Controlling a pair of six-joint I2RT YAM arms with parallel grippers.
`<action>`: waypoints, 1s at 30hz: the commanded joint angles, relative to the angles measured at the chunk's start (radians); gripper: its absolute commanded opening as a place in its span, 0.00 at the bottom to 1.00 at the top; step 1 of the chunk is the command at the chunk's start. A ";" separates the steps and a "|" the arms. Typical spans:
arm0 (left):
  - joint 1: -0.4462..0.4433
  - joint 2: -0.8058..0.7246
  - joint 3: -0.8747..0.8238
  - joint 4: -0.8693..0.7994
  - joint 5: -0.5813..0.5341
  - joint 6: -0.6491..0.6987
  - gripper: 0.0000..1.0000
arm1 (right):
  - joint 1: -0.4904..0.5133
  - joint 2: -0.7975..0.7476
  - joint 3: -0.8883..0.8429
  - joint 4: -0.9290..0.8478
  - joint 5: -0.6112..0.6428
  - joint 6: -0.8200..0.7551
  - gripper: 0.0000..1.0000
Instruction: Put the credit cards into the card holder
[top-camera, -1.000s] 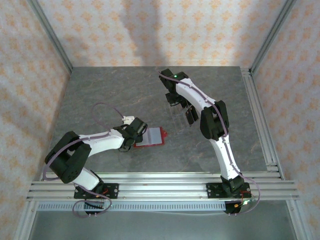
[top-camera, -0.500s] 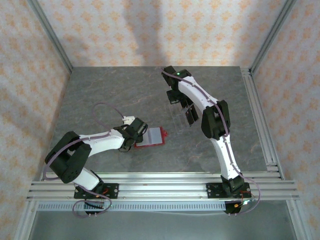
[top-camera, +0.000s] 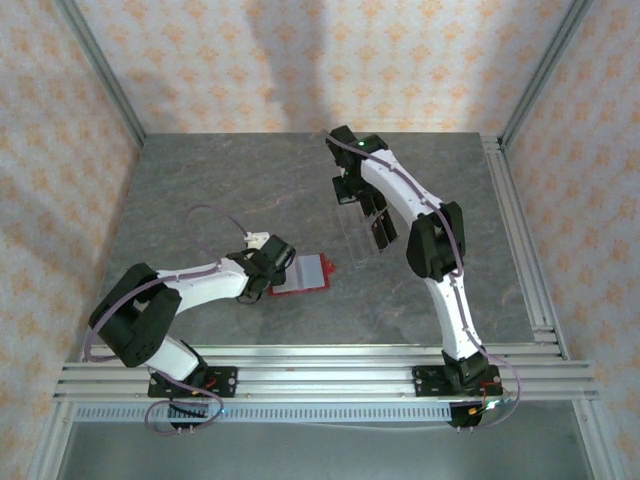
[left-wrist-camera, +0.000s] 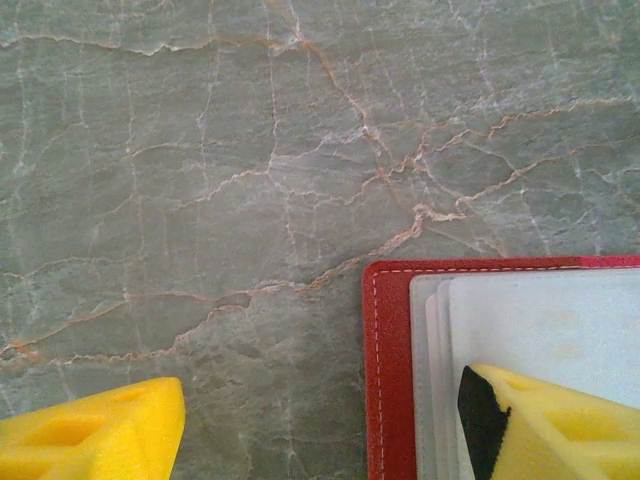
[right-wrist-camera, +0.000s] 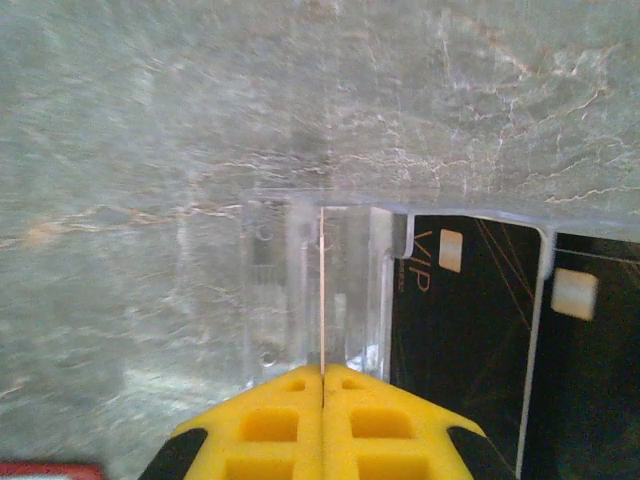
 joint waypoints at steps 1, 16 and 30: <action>-0.012 -0.042 0.038 -0.065 -0.048 0.008 0.74 | -0.006 -0.133 0.003 0.026 -0.057 0.030 0.00; -0.062 0.012 0.109 -0.124 -0.074 0.084 0.74 | 0.041 -0.572 -0.828 0.701 -0.497 0.386 0.00; -0.074 0.085 0.086 -0.188 -0.151 0.020 0.73 | 0.122 -0.611 -1.278 1.328 -0.590 0.651 0.00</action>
